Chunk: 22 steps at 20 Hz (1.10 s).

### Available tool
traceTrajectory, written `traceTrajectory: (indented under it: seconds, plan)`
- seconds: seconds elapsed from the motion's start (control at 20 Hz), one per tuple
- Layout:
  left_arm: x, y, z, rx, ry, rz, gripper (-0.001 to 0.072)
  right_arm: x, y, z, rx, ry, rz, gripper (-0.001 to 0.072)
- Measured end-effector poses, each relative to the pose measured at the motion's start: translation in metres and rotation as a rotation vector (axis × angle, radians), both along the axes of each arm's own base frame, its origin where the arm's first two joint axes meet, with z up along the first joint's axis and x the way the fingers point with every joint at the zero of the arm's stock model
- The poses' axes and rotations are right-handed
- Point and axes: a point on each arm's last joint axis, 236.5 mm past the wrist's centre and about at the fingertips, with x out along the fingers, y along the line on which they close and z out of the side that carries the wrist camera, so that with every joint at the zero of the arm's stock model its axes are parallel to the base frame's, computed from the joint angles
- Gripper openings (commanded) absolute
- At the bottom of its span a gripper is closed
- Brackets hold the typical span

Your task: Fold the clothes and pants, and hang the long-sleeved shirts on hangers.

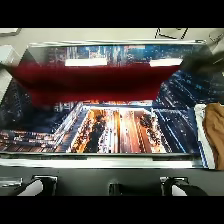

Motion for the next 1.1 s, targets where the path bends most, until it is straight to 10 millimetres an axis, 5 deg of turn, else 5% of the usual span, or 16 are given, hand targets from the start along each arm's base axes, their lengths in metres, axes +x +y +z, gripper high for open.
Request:
traceTrajectory:
  seconds: [0.1,0.2,0.4,0.6,0.75,0.85,0.95,1.1]
  plan:
    - [-0.04,-0.015,0.104,0.089,-0.283,0.032,0.0027,-0.041,-0.011,0.105,-0.08,-0.278,-0.052,0.0043]
    - [-0.094,-0.033,0.181,0.142,-0.521,0.077,0.0025,-0.098,-0.017,0.177,-0.132,-0.475,-0.095,0.0042]
    - [-0.174,-0.062,0.24,0.147,-0.735,0.118,0.0024,-0.186,-0.018,0.242,-0.164,-0.686,-0.15,0.0042]
    - [-0.199,-0.071,0.256,0.121,-0.796,0.128,0.0024,-0.217,-0.025,0.27,-0.157,-0.792,-0.205,0.0042]
    - [-0.18,-0.066,0.24,0.094,-0.718,0.118,0.0024,-0.198,-0.03,0.256,-0.139,-0.731,-0.221,0.0042]
    - [-0.144,-0.056,0.202,0.057,-0.563,0.101,0.0024,-0.16,-0.034,0.214,-0.124,-0.559,-0.217,0.0041]
    - [-0.096,-0.046,0.139,-0.001,-0.344,0.065,0.0024,-0.11,-0.039,0.139,-0.119,-0.281,-0.201,0.0039]
    - [-0.028,-0.045,0.01,-0.096,0.009,0.001,0.0025,-0.046,-0.04,-0.012,-0.103,0.191,-0.154,0.0039]
